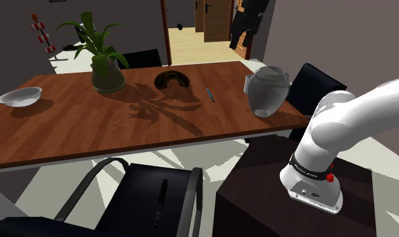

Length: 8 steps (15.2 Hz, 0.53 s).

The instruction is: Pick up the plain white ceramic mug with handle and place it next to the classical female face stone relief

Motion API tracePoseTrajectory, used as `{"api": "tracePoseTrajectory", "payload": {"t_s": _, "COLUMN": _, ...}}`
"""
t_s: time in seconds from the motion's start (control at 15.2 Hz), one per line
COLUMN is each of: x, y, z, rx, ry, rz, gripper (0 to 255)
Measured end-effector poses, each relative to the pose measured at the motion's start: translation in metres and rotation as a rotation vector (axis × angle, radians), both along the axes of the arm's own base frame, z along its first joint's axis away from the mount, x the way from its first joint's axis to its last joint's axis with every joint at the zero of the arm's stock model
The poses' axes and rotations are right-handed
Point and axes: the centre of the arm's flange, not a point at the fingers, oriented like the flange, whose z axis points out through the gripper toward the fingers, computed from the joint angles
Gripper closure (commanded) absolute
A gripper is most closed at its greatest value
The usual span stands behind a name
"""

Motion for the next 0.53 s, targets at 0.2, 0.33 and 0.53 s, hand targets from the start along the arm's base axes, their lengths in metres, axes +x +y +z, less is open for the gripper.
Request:
{"api": "tracePoseTrajectory", "payload": {"t_s": 0.2, "x": 0.003, "y": -0.014, "z": -0.009, "rx": -0.005, "ry": 0.005, "rz": 0.005, "gripper": 0}}
{"api": "tracePoseTrajectory", "payload": {"t_s": 0.33, "x": 0.009, "y": -0.032, "z": -0.022, "rx": -0.012, "ry": 0.012, "rz": 0.012, "gripper": 0}}
{"api": "tracePoseTrajectory", "payload": {"t_s": 0.53, "x": 0.014, "y": -0.06, "z": -0.042, "rx": -0.023, "ry": 0.024, "rz": 0.026, "gripper": 0}}
